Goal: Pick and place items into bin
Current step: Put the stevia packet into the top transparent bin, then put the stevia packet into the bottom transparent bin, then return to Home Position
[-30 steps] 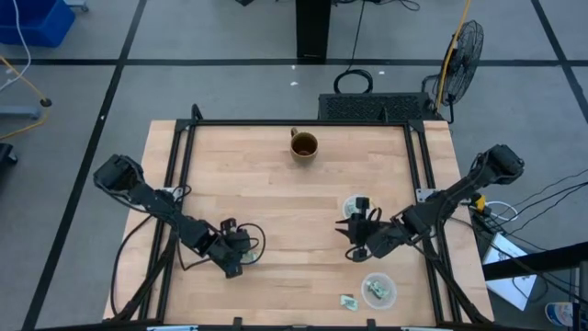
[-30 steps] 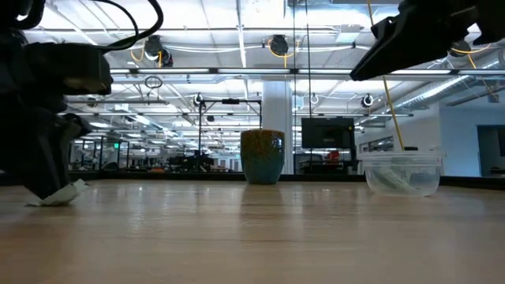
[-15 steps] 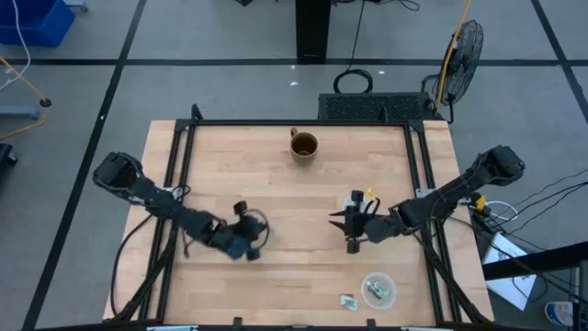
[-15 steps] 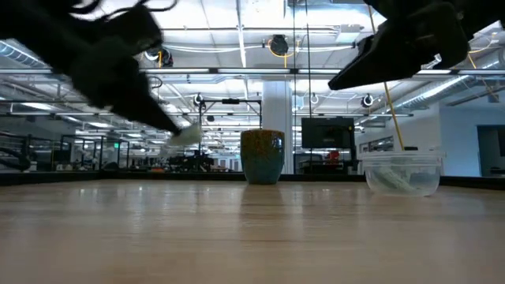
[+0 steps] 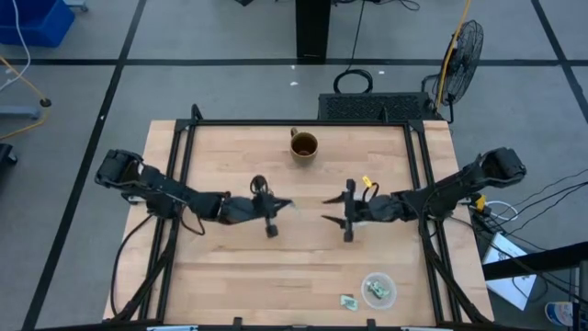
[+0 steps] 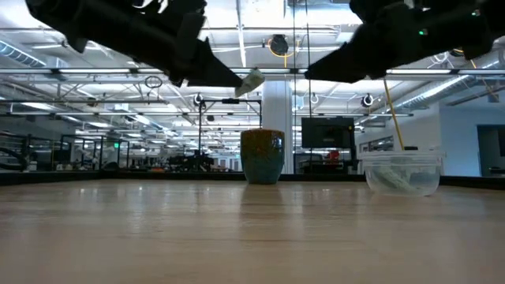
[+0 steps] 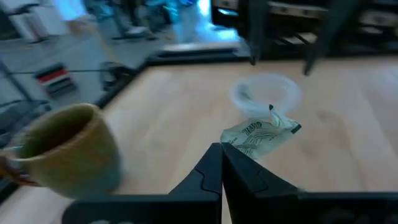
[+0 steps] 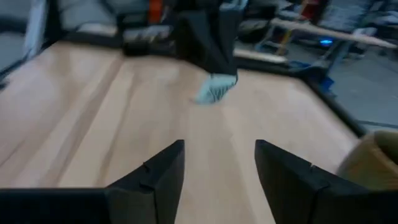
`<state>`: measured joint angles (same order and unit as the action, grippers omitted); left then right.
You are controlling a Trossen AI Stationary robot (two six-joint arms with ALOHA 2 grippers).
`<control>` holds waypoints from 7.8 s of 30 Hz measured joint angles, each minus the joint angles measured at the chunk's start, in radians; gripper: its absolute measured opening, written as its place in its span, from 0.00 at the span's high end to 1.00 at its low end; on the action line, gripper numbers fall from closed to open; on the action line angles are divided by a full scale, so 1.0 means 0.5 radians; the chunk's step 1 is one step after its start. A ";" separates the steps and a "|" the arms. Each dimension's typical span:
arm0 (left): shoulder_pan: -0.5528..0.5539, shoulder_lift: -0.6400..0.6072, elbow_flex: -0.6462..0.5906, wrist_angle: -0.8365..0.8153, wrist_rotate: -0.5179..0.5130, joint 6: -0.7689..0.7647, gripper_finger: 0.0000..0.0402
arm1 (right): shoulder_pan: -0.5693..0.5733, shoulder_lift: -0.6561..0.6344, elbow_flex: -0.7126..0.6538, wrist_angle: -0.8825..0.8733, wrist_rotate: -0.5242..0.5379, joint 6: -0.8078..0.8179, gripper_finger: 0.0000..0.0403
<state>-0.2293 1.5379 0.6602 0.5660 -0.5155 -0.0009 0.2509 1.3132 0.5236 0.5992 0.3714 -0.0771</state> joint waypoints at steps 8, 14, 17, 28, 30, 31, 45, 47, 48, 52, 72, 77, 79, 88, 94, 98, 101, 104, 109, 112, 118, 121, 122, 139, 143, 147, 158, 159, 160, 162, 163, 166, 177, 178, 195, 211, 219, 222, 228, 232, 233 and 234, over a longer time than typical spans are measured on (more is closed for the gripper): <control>0.170 0.002 0.105 0.092 -0.059 0.016 0.98 | -0.178 0.087 0.000 0.267 0.041 0.026 0.52; 0.181 0.151 0.252 0.087 -0.025 0.069 0.99 | -0.246 0.248 0.004 0.404 0.040 0.033 0.53; 0.181 0.282 0.334 0.085 -0.041 0.109 0.99 | -0.264 0.311 0.004 0.523 0.033 0.033 0.53; 0.166 0.419 0.456 0.070 -0.136 0.147 0.99 | -0.273 0.349 0.003 0.544 0.035 0.129 0.55; 0.166 0.419 0.457 0.062 -0.193 0.150 0.98 | -0.268 0.348 0.003 0.544 0.033 0.146 0.55; 0.166 0.419 0.457 0.047 -0.227 0.150 0.98 | -0.264 0.348 0.003 0.544 0.034 0.146 0.55; 0.135 0.419 0.457 -0.018 -0.279 0.144 0.98 | -0.282 0.348 0.003 0.543 0.038 0.141 0.57; 0.125 0.419 0.457 -0.017 -0.279 0.147 0.98 | -0.283 0.348 0.003 0.543 0.040 0.140 0.60; 0.122 0.419 0.457 -0.015 -0.278 0.149 0.98 | -0.283 0.348 0.003 0.544 0.040 0.139 0.61; 0.113 0.419 0.457 -0.014 -0.275 0.149 0.98 | -0.297 0.348 0.004 0.543 0.039 0.139 0.71; 0.115 0.417 0.457 -0.014 -0.273 0.100 0.83 | -0.319 0.347 0.005 0.457 0.035 0.139 0.99; 0.115 0.417 0.457 -0.015 -0.273 0.089 0.68 | -0.319 0.347 0.005 0.381 0.038 0.145 0.99; 0.115 0.417 0.457 -0.015 -0.273 0.089 0.64 | -0.308 0.325 0.005 0.295 0.045 0.146 0.99; 0.115 0.417 0.457 -0.025 -0.274 0.089 0.58 | -0.073 -0.138 0.343 -1.415 0.254 0.656 0.99; 0.115 0.417 0.457 -0.028 -0.274 0.081 0.58 | 0.152 -0.163 0.466 -2.170 0.225 1.217 0.99; 0.118 0.417 0.457 -0.029 -0.274 0.080 0.58 | 0.210 -0.121 0.439 -2.411 0.133 1.458 0.99; 0.128 0.417 0.457 -0.030 -0.273 0.076 0.58 | 0.205 -0.114 0.394 -2.420 0.136 1.477 0.95; 0.134 0.417 0.457 -0.026 -0.274 0.072 0.58 | 0.191 -0.115 0.385 -2.406 0.083 1.433 0.88; 0.133 0.417 0.457 -0.021 -0.221 0.073 0.58 | 0.191 -0.115 0.382 -2.377 0.094 1.371 0.75; 0.132 0.417 0.457 -0.020 -0.218 0.082 0.58 | 0.191 -0.156 0.383 -2.310 0.083 1.300 0.69; 0.133 0.417 0.457 -0.022 -0.220 0.096 0.58 | 0.234 -0.318 0.451 -1.982 0.030 0.947 0.65; 0.133 0.417 0.457 -0.037 -0.221 0.096 0.58 | 0.332 -0.365 0.478 -1.723 -0.188 0.653 0.66; 0.133 0.417 0.457 -0.043 -0.221 0.097 0.58 | 0.384 -0.355 0.480 -1.631 -0.249 0.556 0.67; 0.135 0.417 0.457 -0.078 -0.227 0.041 0.58 | 0.912 0.568 1.152 -1.937 -0.600 0.468 0.65; 0.135 0.417 0.457 -0.081 -0.227 0.043 0.58 | 0.930 0.740 1.329 -2.114 -0.714 0.513 0.65; 0.135 0.417 0.457 -0.103 -0.226 0.041 0.58 | 0.932 0.893 1.371 -2.023 -0.858 0.623 0.65; 0.135 0.417 0.456 -0.204 -0.225 -0.008 0.58 | 0.959 1.191 1.395 -1.987 -0.910 0.651 0.65; 0.135 0.417 0.456 -0.204 -0.226 0.000 0.58 | 0.959 1.200 1.395 -2.008 -0.910 0.644 0.65; 0.136 0.417 0.457 -0.202 -0.225 0.007 0.58 | 0.959 1.201 1.396 -2.015 -0.911 0.643 0.66; 0.140 0.417 0.457 -0.202 -0.225 0.007 0.58 | 0.959 1.205 1.396 -2.026 -0.909 0.637 0.68; 0.142 0.417 0.456 -0.202 -0.224 0.008 0.58 | 0.959 1.205 1.396 -2.026 -0.910 0.638 0.70; 0.144 0.417 0.456 -0.203 -0.224 0.010 0.58 | 0.959 1.205 1.396 -2.030 -0.905 0.637 0.78; 0.145 0.417 0.456 -0.202 -0.224 0.011 0.58 | 0.950 1.069 1.392 -2.036 -0.890 0.660 0.97; 0.145 0.417 0.457 -0.202 -0.224 0.011 0.58 | 0.950 1.025 1.392 -2.036 -0.855 0.693 0.97; 0.145 0.417 0.457 -0.201 -0.224 0.007 0.58 | 1.106 0.695 1.353 -2.843 -0.753 1.747 0.96; 0.171 0.417 0.457 -0.197 -0.224 -0.017 0.58 | 1.108 0.698 1.278 -2.832 -0.853 1.993 0.72; 0.164 0.331 0.455 -0.134 -0.235 0.243 0.58 | 1.066 0.563 1.277 -2.914 -0.815 2.120 0.70; 0.133 0.163 0.455 -0.157 -0.284 0.372 0.58 | 1.063 0.432 1.277 -2.908 -0.859 1.766 0.70; 0.010 -0.352 0.456 -0.677 -0.340 0.359 0.58 | 1.052 0.180 1.277 -2.898 -0.790 1.549 0.70; -0.099 -0.792 0.457 -1.200 -0.496 0.344 0.58 | 1.063 0.065 1.277 -2.789 -0.723 1.510 0.70; -0.123 -0.904 0.457 -1.329 -0.501 0.349 0.58 | 1.066 0.042 1.277 -2.773 -0.704 1.464 0.70; -0.147 -1.013 0.457 -1.471 -0.497 0.341 0.58 | 1.065 0.026 1.277 -2.761 -0.694 1.393 0.70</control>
<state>-0.3030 1.0314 0.8886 -0.1693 -0.7640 0.1697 0.7834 1.3263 1.1622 -0.7813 0.0247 0.6195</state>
